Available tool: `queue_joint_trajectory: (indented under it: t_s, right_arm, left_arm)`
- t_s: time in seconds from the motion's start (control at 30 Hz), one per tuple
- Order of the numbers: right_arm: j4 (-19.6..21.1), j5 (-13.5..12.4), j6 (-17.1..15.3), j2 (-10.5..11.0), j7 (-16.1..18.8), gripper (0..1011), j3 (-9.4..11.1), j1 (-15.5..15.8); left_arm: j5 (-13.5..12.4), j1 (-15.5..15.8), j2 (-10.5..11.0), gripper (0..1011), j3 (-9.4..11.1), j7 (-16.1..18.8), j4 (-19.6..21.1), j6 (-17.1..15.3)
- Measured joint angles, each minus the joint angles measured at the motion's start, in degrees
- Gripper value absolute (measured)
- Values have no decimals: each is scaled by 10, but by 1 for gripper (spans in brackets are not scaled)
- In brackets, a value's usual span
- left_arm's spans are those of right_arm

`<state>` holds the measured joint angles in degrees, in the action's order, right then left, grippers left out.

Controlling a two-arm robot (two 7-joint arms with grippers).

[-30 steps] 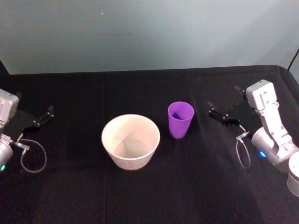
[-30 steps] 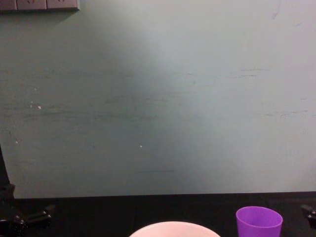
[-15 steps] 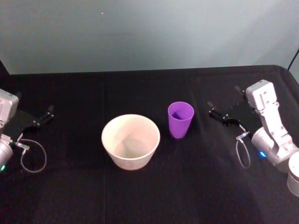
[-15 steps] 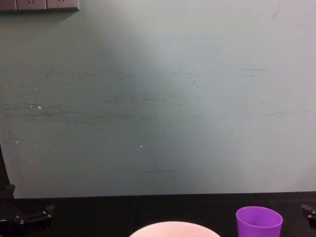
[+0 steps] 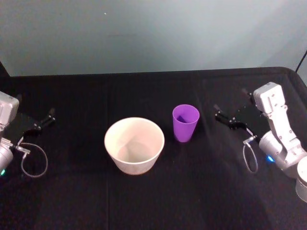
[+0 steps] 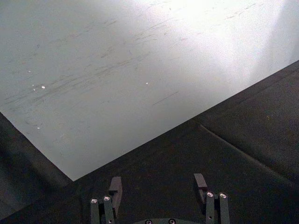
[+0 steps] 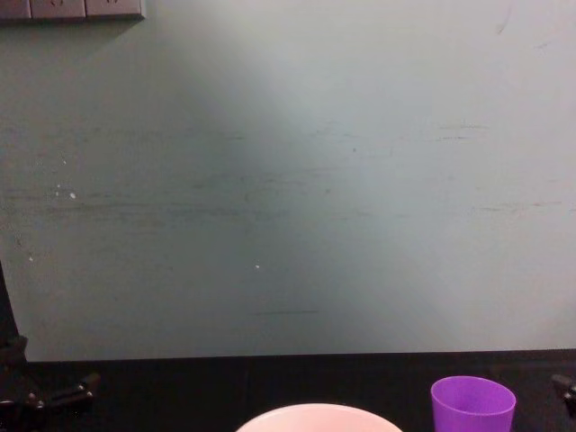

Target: Pick up the cup and pour the mung beans from the cup into the bowl.

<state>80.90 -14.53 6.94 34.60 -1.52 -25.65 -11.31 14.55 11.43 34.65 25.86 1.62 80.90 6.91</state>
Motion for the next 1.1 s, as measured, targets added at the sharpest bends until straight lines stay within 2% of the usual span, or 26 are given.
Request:
queue_joint_trajectory:
  t_s: [0.23, 0.3, 0.4, 0.47, 0.53, 0.63, 0.67, 0.73, 0.77, 0.87, 1.1]
  right_arm:
    - [18, -16, 13, 12, 18, 1003, 24, 33]
    - [28, -28, 23, 21, 29, 1003, 34, 50]
    - [38, -70, 44, 33, 67, 1003, 56, 77]
    - [39, -78, 48, 35, 76, 1003, 60, 82]
    - [37, -106, 69, 40, 116, 1003, 68, 95]
    - [28, -123, 85, 41, 150, 1003, 69, 99]
    - [19, -135, 96, 41, 174, 1003, 68, 99]
    - [10, -143, 106, 38, 199, 1003, 65, 98]
    - [-1, -153, 117, 35, 225, 1003, 62, 95]
    - [-19, -164, 129, 26, 263, 1003, 55, 87]
    - [-41, -158, 130, 6, 300, 1003, 40, 66]
  left_arm:
    - [0, 0, 0, 1000, 0, 0, 0, 0]
    - [0, 0, 0, 1000, 0, 0, 0, 0]
    - [0, 0, 0, 1000, 0, 0, 0, 0]
    - [0, 0, 0, 1000, 0, 0, 0, 0]
    - [0, 0, 0, 1000, 0, 0, 0, 0]
    - [0, 0, 0, 1000, 0, 0, 0, 0]
    - [0, 0, 0, 1000, 0, 0, 0, 0]
    - [0, 0, 0, 1000, 0, 0, 0, 0]
    - [0, 0, 0, 1000, 0, 0, 0, 0]
    - [0, 0, 0, 1000, 0, 0, 0, 0]
    - [0, 0, 0, 1000, 0, 0, 0, 0]
